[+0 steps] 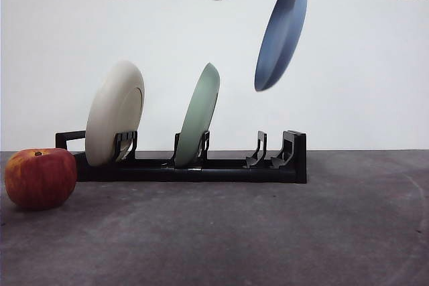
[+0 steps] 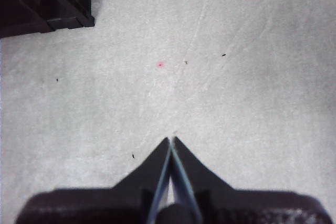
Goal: Take the blue plate from the plate rack,put the plate on the table,take the apple from the table,put the apple in the plate
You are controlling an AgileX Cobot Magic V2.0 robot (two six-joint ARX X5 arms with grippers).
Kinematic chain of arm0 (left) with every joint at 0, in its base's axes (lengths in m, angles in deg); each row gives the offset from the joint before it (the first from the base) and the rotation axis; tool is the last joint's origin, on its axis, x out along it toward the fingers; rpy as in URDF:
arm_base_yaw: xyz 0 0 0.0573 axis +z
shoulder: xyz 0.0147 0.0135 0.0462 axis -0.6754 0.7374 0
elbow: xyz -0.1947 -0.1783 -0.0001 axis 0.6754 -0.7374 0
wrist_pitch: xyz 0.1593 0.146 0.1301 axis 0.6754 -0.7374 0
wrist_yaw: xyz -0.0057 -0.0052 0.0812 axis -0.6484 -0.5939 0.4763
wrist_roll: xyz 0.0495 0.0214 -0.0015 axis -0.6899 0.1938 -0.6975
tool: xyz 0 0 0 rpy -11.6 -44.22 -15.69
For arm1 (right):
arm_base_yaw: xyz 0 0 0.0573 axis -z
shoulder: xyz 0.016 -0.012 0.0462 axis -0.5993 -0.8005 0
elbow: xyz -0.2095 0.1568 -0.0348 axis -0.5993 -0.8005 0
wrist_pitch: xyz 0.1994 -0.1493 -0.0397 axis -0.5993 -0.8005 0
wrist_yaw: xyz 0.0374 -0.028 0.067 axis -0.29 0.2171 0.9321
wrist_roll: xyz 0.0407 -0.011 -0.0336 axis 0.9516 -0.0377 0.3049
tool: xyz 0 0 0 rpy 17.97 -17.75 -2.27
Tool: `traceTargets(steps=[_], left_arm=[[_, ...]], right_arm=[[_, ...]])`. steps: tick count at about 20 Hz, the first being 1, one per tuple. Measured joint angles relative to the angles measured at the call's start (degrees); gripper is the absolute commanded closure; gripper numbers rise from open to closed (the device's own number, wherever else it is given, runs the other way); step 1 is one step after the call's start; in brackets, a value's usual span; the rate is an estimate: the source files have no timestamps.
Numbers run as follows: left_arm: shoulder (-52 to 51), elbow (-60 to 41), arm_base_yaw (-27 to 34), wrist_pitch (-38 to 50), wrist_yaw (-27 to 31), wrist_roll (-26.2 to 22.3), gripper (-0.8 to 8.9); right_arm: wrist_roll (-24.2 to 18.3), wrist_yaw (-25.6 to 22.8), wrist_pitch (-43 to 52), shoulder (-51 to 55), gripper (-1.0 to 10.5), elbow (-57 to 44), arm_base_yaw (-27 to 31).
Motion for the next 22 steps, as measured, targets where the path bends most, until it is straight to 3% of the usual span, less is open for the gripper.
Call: traceTargets(steps=[6,11,16,22], left_arm=[[-9.77,0.0,-4.39,-14.91,2.12,-9.55,8.22],[-13.46,0.0,-9.86,-27.82,16.22,-15.56,8.22],[-14.62,0.0,-17.77,-36.26,28.15,-16.57,8.22],[-15.69,-11.08,-25.73,-34.32,36.68,-15.69,8.22]], right_arm=[[0.0,0.0,0.0,0.0,9.5,0.0,0.0],[0.0,0.0,0.0,0.0,9.5,0.0,0.0],[0.02,0.0,0.0,0.0,9.5,0.0,0.0],[0.07,0.0,-0.15,0.0,9.5,0.0,0.0]])
